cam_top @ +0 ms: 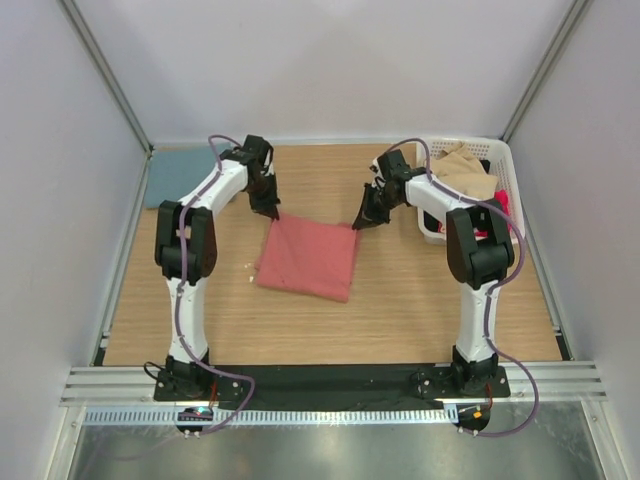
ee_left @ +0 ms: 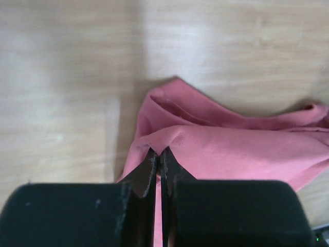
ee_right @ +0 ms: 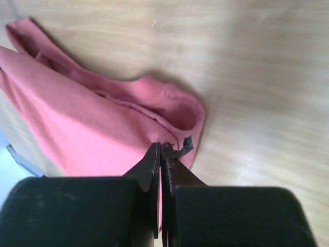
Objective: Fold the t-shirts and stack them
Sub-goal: Fold the tshirt
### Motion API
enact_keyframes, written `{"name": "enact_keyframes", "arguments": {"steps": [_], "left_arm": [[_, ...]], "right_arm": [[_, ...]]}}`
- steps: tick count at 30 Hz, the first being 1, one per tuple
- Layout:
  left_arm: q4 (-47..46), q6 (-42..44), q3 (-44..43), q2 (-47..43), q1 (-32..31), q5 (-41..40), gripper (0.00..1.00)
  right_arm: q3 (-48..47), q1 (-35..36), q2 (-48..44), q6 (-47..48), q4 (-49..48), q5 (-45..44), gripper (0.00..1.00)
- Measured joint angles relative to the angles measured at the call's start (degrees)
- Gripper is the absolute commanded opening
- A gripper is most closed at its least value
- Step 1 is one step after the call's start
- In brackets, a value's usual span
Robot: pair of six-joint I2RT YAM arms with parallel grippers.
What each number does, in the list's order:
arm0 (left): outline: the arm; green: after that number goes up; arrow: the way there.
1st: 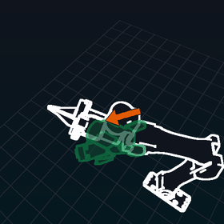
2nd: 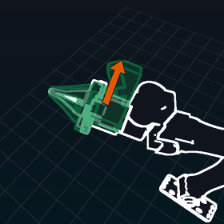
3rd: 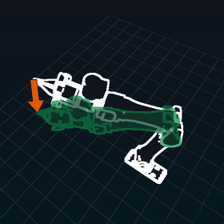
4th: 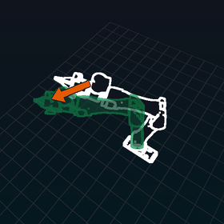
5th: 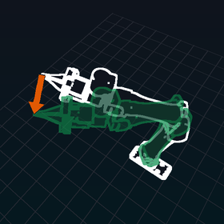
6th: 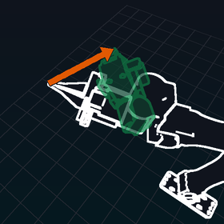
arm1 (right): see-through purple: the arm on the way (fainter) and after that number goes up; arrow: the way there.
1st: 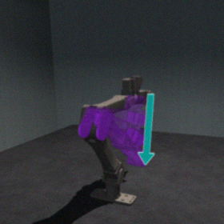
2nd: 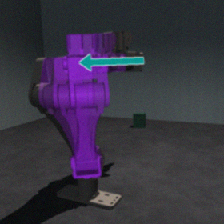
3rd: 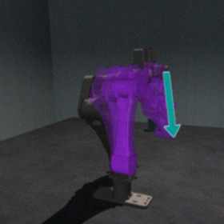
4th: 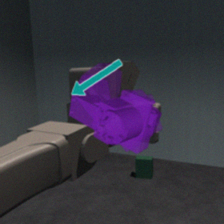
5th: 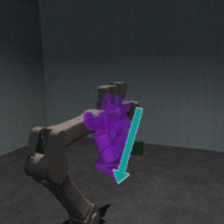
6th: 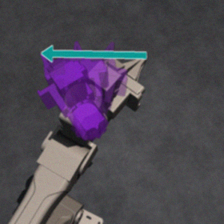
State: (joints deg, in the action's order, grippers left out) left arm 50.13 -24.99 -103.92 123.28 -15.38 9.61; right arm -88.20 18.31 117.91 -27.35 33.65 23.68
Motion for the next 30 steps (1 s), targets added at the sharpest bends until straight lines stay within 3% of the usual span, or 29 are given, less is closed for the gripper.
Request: {"name": "enact_keyframes", "arguments": {"steps": [11, 13, 16, 19, 20, 22, 26, 29, 30], "left_arm": [[-1.8, 0.0, -15.0, 11.9, 0.2, -2.1, 0.04], [-1.4, -0.1, -15.0, 12.0, 0.1, -2.8, 0.14], [-0.9, -0.1, -15.5, 12.0, 0.1, -4.7, 0.4], [0.0, -0.3, -16.0, 11.7, 0.2, -7.2, 0.46], [0.4, -0.3, -16.0, 11.4, 0.2, -8.2, 0.48], [1.5, -0.3, -16.0, 10.5, 0.3, -9.6, 0.49], [3.0, -0.6, -13.5, 4.1, 0.3, -10.2, 0.43], [1.7, -1.5, -8.1, -4.2, -0.4, -8.3, 0.39], [0.9, -2.0, -5.4, -7.5, -0.9, -7.2, 0.33]], "right_arm": [[-10.6, -2.8, 7.9, 1.7, 4.0, -5.3, 0.02], [-10.7, -2.8, 7.9, 2.0, 4.6, -6.2, 0.05], [-13.0, -2.8, 9.0, 3.5, 6.7, -8.5, 0.08], [-16.8, -3.0, 10.8, 5.5, 9.3, -11.4, 0.13], [-18.2, -3.1, 11.3, 6.4, 10.6, -12.5, 0.21], [-19.9, -3.3, 11.5, 7.6, 12.1, -14.6, 0.35], [-22.0, -3.5, 11.5, 9.4, 14.3, -17.1, 0.5], [-22.2, -3.5, 11.0, 10.3, 15.9, -18.1, 0.52], [-22.2, -3.3, 10.6, 10.4, 16.6, -18.4, 0.52]]}}
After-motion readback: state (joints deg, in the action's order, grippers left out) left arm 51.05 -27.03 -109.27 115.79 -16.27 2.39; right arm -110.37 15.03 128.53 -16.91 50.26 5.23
